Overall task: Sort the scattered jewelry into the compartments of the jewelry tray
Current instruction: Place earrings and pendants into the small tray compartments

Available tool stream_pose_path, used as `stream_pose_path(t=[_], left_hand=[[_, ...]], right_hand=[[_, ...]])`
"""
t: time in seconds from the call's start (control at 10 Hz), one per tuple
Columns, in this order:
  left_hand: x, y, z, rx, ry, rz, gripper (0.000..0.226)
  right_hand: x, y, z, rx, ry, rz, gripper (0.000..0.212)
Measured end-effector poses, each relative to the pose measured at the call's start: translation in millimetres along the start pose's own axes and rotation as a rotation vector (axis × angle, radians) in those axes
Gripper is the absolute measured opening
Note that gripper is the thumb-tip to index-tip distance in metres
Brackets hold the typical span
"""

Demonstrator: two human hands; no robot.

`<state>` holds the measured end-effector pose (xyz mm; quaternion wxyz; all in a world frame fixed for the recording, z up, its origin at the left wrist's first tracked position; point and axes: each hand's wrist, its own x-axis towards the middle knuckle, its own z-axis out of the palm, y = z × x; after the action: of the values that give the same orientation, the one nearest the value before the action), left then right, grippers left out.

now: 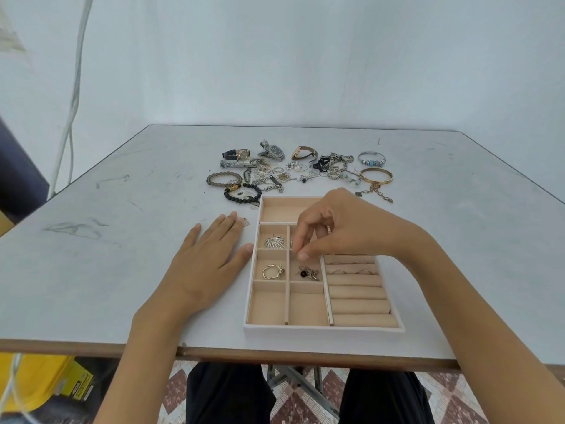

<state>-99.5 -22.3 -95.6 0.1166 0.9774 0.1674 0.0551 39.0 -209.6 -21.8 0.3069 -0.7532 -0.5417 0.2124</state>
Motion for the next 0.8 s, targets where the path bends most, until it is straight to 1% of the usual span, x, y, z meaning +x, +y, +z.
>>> stream_pose_path(t=[0.1, 0.3, 0.5, 0.6, 0.7, 0.8], left_hand=[[0.1, 0.1, -0.2, 0.002, -0.001, 0.000, 0.099], [-0.2, -1.3, 0.3, 0.005, 0.005, 0.008, 0.098], [1.1, -1.2, 1.2, 0.003, 0.004, 0.007, 0.097], [0.9, -1.3, 1.0, 0.000, -0.004, 0.003, 0.084], [0.6, -0.7, 0.4, -0.006, -0.010, 0.001, 0.078], [0.5, -1.3, 0.7, -0.006, -0.012, -0.002, 0.078]], right_hand=[[-0.8, 0.8, -3.4, 0.006, 0.052, -0.007, 0.008], [-0.4, 3.7, -2.2, -0.083, 0.049, 0.034, 0.013], [1.5, 3.5, 0.9, -0.194, 0.054, 0.079, 0.009], [0.8, 1.7, 2.4, -0.227, 0.064, 0.076, 0.006], [0.5, 1.0, 2.4, -0.235, 0.065, 0.065, 0.005], [0.5, 0.8, 1.8, -0.228, 0.061, 0.054, 0.005]])
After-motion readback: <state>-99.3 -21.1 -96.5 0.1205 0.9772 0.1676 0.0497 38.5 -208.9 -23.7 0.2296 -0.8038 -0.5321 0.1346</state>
